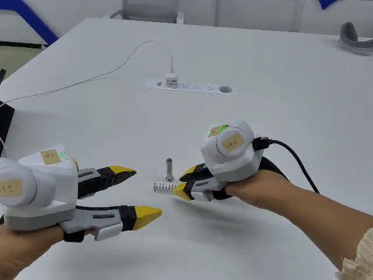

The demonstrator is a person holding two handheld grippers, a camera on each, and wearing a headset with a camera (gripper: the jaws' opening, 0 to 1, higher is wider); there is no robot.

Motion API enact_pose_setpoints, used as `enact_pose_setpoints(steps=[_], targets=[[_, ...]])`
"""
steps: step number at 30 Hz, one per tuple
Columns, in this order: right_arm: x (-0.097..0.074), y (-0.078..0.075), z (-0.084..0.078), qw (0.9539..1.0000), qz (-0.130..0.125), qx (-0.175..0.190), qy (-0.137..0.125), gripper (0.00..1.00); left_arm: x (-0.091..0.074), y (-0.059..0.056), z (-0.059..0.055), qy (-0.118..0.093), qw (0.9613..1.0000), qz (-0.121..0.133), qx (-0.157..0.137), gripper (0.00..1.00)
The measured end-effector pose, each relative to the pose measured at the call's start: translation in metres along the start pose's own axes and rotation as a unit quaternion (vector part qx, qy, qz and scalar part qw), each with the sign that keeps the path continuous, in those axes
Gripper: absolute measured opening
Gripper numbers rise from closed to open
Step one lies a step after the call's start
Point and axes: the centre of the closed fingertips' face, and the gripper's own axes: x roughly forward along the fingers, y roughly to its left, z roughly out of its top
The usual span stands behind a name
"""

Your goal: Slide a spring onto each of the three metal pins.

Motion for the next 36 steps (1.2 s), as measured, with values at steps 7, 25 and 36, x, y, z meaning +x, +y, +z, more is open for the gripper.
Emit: enact_pose_setpoints(steps=[7,25,36], targets=[[0.01,0.001,-0.005,0.9999,0.006,0.0,0.013,0.16,-0.002,0.0,-0.002,0.002,1.0,0.001,-0.001,0.57],[0.012,0.006,-0.012,0.9995,0.018,-0.011,0.024,0.12,-0.004,0.001,-0.003,0.003,1.0,0.005,-0.002,0.57],[-0.004,0.019,-0.005,0.9989,0.03,-0.027,0.023,0.11,-0.002,-0.002,-0.008,0.01,0.9999,0.001,-0.001,0.55]])
